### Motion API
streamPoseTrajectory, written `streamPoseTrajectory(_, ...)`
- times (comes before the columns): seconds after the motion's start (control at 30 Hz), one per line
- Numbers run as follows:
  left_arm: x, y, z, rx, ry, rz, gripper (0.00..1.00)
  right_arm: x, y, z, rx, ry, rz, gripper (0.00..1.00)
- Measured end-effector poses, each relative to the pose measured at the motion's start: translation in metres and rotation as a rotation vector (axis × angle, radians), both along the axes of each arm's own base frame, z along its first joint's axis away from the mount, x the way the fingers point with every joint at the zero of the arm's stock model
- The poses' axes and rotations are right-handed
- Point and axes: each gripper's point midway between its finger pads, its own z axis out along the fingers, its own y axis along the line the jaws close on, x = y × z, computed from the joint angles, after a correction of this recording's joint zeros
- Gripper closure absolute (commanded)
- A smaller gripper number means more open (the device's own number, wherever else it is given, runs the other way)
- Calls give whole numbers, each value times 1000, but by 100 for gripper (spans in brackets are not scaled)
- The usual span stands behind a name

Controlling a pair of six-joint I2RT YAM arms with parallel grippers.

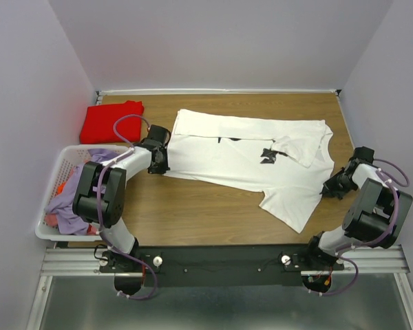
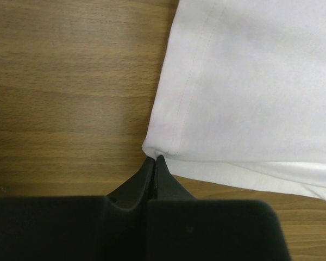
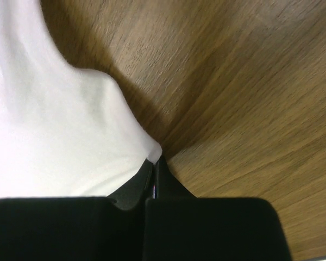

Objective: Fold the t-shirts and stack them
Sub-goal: Fold the tshirt

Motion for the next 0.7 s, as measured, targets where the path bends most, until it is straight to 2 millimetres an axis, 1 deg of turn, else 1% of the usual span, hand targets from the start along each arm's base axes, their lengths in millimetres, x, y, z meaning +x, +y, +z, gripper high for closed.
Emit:
streamPoseTrajectory(0.3,-12,3,0,1,41,1,100,-1,-1,1,19,-8,-3,100)
streamPoseTrajectory(0.43,-12,0,3,-16,49,-8,100,6,1,10,42,-34,36,99)
streamPoseTrajectory(0.53,-4,-5,14,-35,35,-18,100,21,4,24,66,-90,69,99)
streamPoseTrajectory(0.6,6,-8,24,-44,11,-22,100,29,3,32,73,-120,83,100)
streamPoseTrajectory(0.63,15,-10,31,-48,-9,-25,100,36,2,39,71,-144,94,100)
streamPoseTrajectory(0.7,26,-13,38,-52,-33,-27,100,44,-1,46,70,-166,103,99)
